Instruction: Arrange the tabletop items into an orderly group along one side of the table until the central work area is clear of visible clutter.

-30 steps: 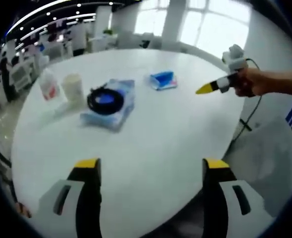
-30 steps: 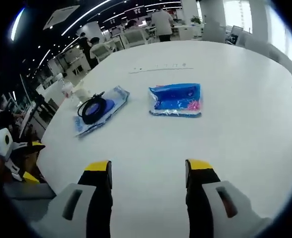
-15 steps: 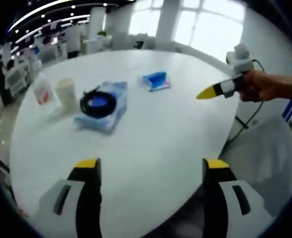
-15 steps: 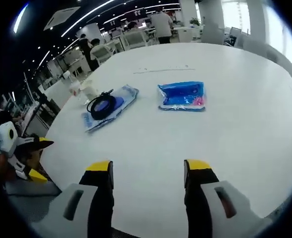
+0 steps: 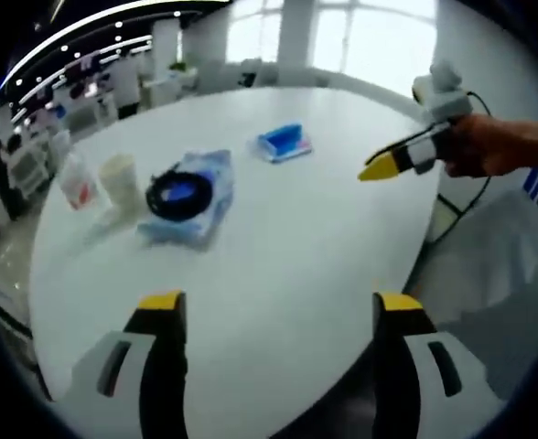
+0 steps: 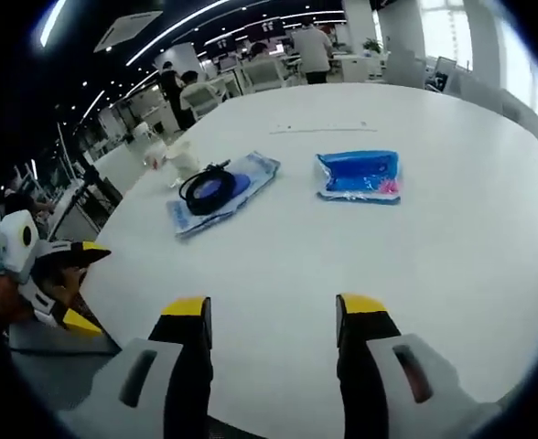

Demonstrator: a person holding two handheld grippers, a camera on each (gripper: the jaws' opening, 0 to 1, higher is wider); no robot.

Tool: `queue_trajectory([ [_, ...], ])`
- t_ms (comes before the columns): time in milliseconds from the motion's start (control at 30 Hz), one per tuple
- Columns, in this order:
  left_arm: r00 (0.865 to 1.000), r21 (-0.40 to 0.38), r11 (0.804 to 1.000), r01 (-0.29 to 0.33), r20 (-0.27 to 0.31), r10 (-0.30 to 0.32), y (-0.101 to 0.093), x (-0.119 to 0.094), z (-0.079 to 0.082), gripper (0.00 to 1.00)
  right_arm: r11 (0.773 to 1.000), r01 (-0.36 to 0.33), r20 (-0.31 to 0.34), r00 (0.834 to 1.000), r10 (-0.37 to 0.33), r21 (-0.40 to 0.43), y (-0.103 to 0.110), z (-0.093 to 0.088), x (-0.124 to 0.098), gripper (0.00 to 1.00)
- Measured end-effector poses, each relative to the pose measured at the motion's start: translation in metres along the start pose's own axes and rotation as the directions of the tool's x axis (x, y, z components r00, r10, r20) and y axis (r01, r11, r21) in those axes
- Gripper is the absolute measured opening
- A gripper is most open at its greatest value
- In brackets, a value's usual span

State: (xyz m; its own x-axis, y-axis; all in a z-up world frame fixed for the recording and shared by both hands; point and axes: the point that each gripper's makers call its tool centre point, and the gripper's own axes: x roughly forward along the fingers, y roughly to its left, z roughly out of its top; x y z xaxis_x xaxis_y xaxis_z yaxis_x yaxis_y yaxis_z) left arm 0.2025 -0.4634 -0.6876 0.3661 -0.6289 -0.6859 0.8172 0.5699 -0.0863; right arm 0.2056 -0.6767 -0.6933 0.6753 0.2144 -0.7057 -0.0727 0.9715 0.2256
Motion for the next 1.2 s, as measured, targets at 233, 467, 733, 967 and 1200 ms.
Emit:
queue_trajectory([
  [233, 1.0, 0.028, 1.0, 0.008, -0.027, -0.007, -0.003, 0.002, -0.006, 0.81, 0.998, -0.048, -0.017, 0.999, 0.048, -0.031, 0.016, 0.016, 0.018, 0.51],
  [467, 1.0, 0.031, 1.0, 0.0, -0.021, 0.001, 0.0, 0.001, -0.004, 0.81, 0.99, -0.1, 0.011, 0.995, 0.101, -0.095, 0.04, 0.064, 0.046, 0.5],
  [733, 1.0, -0.017, 1.0, -0.021, -0.01, 0.021, 0.008, -0.001, -0.004, 0.8, 0.971, -0.153, -0.008, 0.988, 0.154, -0.182, 0.067, 0.099, 0.081, 0.49],
  [967, 1.0, -0.019, 0.999, -0.026, -0.009, 0.026, 0.008, -0.002, -0.003, 0.8, 0.956, -0.186, -0.031, 0.982, 0.184, -0.227, 0.085, 0.117, 0.1, 0.47],
  [1200, 0.999, -0.032, 0.999, -0.035, -0.015, 0.034, 0.012, -0.003, -0.005, 0.8, 0.948, -0.201, -0.045, 0.979, 0.196, -0.246, 0.094, 0.127, 0.118, 0.47],
])
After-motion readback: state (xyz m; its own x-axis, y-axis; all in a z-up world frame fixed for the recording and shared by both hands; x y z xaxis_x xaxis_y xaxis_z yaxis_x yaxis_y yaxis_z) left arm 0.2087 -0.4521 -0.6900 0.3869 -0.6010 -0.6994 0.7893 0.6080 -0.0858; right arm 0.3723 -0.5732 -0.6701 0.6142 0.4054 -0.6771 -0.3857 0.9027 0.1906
